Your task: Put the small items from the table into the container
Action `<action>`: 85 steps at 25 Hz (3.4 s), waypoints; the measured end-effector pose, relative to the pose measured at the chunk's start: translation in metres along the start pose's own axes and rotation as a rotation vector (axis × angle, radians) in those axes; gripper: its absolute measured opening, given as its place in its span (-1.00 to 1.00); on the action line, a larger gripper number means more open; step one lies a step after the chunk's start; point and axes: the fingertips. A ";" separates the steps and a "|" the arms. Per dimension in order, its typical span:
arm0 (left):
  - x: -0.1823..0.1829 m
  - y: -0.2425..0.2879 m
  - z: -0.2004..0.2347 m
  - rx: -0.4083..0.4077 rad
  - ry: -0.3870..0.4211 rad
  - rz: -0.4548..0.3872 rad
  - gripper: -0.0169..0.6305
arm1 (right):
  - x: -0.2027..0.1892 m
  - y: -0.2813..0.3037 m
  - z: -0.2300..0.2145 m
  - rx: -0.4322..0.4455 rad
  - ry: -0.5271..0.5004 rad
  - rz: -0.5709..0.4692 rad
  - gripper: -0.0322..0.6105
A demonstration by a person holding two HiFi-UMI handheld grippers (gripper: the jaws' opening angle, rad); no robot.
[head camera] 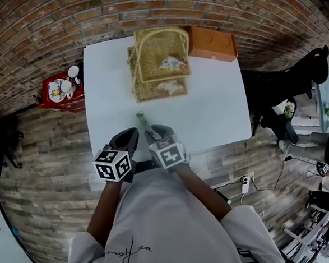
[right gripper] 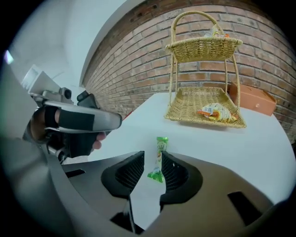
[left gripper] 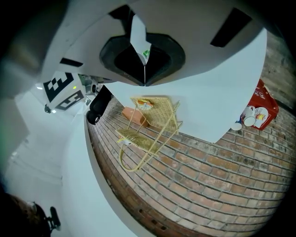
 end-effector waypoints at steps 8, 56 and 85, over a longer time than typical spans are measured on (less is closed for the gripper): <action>-0.002 0.003 0.002 -0.043 0.040 0.009 -0.92 | -0.019 0.022 -0.009 -0.063 0.012 0.086 -0.60; 0.022 0.018 0.011 -0.082 0.041 -0.006 -0.92 | -0.003 -0.001 -0.015 0.031 -0.033 0.127 -0.74; 0.030 0.021 0.003 -0.114 0.058 -0.009 -0.92 | 0.071 -0.087 -0.001 0.053 -0.028 -0.067 -0.77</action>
Point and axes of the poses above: the fingertips, and each gripper's own axes: y forward along the fingers, z to its left, x out of its top, and after that the axes turned 1 degree about y, right-handed
